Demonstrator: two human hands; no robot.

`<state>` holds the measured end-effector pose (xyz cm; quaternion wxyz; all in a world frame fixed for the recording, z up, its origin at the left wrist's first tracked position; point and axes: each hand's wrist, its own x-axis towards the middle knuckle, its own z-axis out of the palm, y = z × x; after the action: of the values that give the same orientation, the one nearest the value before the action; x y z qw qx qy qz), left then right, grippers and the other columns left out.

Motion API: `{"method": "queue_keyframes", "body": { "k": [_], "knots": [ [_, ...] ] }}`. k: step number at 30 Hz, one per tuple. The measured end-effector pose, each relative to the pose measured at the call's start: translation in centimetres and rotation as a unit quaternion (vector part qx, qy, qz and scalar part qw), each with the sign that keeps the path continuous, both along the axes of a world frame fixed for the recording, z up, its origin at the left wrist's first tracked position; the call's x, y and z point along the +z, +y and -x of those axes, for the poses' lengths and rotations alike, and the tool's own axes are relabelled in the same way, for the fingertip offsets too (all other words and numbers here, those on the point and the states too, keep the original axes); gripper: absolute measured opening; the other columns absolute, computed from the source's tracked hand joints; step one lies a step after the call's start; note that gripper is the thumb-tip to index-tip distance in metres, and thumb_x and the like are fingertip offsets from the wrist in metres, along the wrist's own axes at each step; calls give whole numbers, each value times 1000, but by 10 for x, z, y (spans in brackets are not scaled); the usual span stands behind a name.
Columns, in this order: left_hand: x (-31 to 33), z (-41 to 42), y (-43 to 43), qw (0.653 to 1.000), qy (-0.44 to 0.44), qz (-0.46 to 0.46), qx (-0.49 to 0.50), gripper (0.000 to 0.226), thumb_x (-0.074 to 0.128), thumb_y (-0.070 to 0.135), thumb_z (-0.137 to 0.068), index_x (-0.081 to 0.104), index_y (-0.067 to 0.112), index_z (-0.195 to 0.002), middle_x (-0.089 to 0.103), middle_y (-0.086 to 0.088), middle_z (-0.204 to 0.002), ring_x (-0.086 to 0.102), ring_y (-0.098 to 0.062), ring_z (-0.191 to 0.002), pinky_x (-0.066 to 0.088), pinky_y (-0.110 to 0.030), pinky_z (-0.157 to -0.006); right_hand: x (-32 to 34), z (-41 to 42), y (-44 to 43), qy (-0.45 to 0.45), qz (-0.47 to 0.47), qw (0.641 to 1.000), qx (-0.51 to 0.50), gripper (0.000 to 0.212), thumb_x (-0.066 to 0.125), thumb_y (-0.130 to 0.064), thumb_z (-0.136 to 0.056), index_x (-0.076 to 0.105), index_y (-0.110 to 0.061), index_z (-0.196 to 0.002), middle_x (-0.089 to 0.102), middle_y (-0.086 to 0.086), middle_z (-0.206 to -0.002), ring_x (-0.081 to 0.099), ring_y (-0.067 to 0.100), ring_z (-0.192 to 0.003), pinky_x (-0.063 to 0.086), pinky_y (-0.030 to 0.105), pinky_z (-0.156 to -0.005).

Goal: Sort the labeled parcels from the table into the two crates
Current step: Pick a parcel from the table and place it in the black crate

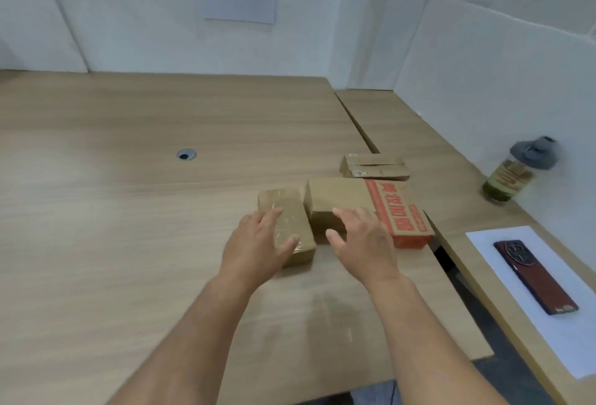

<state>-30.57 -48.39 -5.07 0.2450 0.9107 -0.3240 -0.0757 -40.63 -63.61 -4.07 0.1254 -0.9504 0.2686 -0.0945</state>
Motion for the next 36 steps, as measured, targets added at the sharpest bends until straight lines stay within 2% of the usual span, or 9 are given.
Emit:
{"method": "queue_keyframes", "body": {
  "k": [5, 12, 18, 22, 26, 28, 31, 33, 36],
  "knots": [
    [-19, 29, -86, 999, 36, -39, -11, 63, 47, 51, -93, 29, 25, -147, 37, 3, -146, 30, -16, -136, 27, -28, -107, -18, 18, -85, 7, -30, 1000, 2, 46, 49, -36, -97, 46, -23, -141, 51, 2, -132, 44, 20, -122, 36, 32, -101],
    [-51, 50, -171, 995, 62, -82, -18, 62, 44, 49, -95, 28, 21, -148, 40, 1, -145, 33, -17, -134, 32, -31, -108, -59, 43, -173, 39, -55, 997, -28, 47, 49, -35, -97, 43, -19, -141, 44, 5, -133, 41, 20, -118, 37, 28, -91],
    [-62, 62, -212, 989, 122, -86, -16, 62, 45, 45, -97, 26, 20, -149, 37, 1, -150, 32, -16, -138, 31, -31, -109, -87, 50, -213, 74, -147, 980, -116, 69, 48, -35, -98, 13, -12, -154, 19, 13, -158, 22, 29, -143, 25, 39, -115],
    [-66, 73, -226, 980, 198, -34, 2, 63, 49, 39, -96, 24, 22, -151, 37, 3, -151, 38, -16, -136, 33, -30, -111, -97, 55, -220, 47, -253, 961, -106, 70, 50, -30, -98, 11, -16, -155, 37, 7, -147, 43, 23, -130, 42, 36, -100],
    [-66, 88, -221, 980, 198, 13, 20, 48, 50, 34, -96, 38, 28, -142, 53, 7, -137, 52, -12, -121, 42, -29, -103, -96, 70, -218, 46, -275, 951, -130, 71, 53, -30, -97, 13, -13, -155, 41, 8, -141, 46, 24, -126, 41, 33, -93],
    [-68, 99, -212, 980, 195, 16, 26, 42, 50, 38, -95, 43, 32, -136, 59, 6, -125, 58, -11, -107, 49, -33, -95, -97, 83, -211, 46, -278, 947, -153, 58, 47, -34, -99, 28, -9, -148, 46, 11, -135, 51, 25, -117, 41, 32, -83],
    [-74, 121, -192, 979, 202, -30, 24, 46, 48, 41, -95, 36, 33, -139, 61, 0, -108, 60, -14, -96, 51, -32, -84, -102, 109, -196, 63, -295, 939, -165, 41, 39, -41, -99, 53, -11, -123, 56, 11, -115, 58, 21, -90, 45, 30, -66],
    [-77, 139, -177, 975, 215, -40, 27, 47, 48, 39, -95, 33, 34, -140, 62, 1, -107, 62, -14, -93, 52, -33, -83, -105, 127, -183, 68, -331, 927, -162, 36, 40, -44, -99, 56, -16, -116, 59, 7, -111, 61, 17, -85, 46, 28, -60],
    [-82, 159, -157, 974, 223, -38, 34, 46, 49, 36, -95, 33, 34, -138, 63, 1, -112, 62, -15, -96, 53, -39, -87, -100, 147, -164, 31, -395, 903, -165, 23, 46, -38, -99, 47, -19, -112, 60, 0, -105, 61, 10, -83, 44, 24, -57]
  ]
}}
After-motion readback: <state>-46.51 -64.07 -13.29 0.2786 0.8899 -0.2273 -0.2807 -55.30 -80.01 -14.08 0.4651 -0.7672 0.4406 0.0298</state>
